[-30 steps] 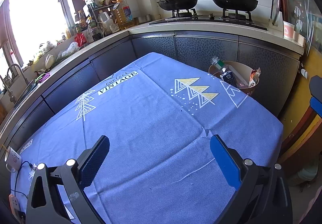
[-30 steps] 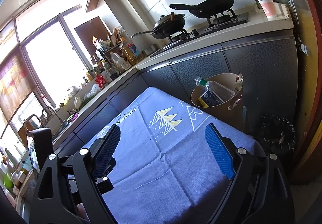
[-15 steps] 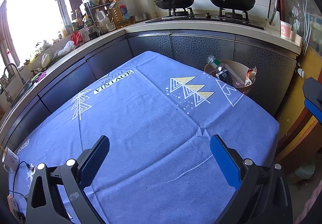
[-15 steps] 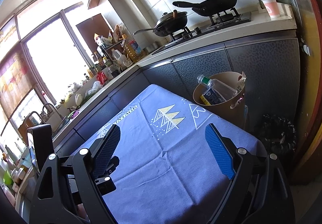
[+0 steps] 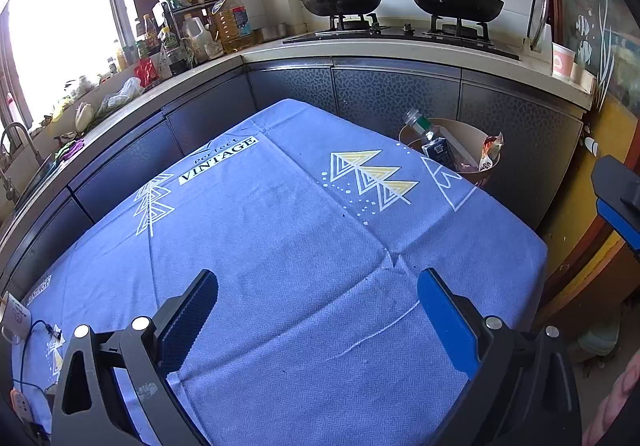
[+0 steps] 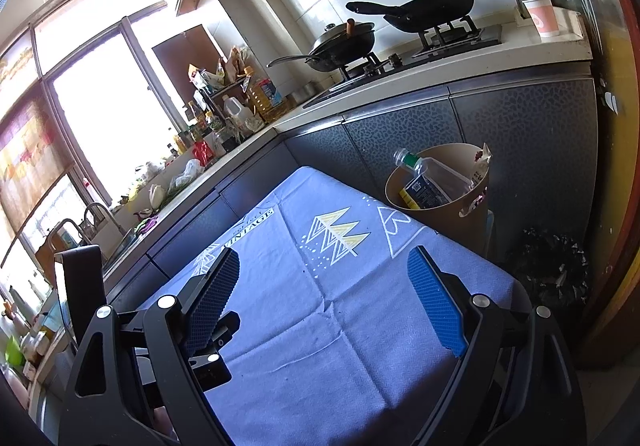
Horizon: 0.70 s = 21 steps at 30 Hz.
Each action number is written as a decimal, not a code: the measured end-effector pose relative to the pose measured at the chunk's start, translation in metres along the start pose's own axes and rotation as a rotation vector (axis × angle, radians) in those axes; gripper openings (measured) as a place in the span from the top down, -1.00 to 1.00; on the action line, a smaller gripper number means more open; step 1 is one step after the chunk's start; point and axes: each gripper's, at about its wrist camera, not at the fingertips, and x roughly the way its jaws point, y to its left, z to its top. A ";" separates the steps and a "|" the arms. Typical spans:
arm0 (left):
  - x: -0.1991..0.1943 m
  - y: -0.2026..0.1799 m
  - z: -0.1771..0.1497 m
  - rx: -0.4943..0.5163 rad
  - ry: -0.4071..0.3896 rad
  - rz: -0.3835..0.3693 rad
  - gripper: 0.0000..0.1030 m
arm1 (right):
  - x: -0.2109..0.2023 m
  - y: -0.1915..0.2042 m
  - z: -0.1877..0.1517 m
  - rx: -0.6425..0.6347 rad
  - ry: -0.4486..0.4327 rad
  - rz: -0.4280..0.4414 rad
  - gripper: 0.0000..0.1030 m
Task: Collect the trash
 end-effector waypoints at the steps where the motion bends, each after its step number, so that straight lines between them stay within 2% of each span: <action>1: 0.000 0.000 0.000 0.000 0.000 0.000 -0.93 | 0.000 0.000 0.000 0.000 0.001 0.000 -0.65; 21: 0.006 0.001 -0.002 0.005 0.019 -0.005 -0.93 | 0.002 -0.004 -0.001 0.003 0.007 -0.001 -0.65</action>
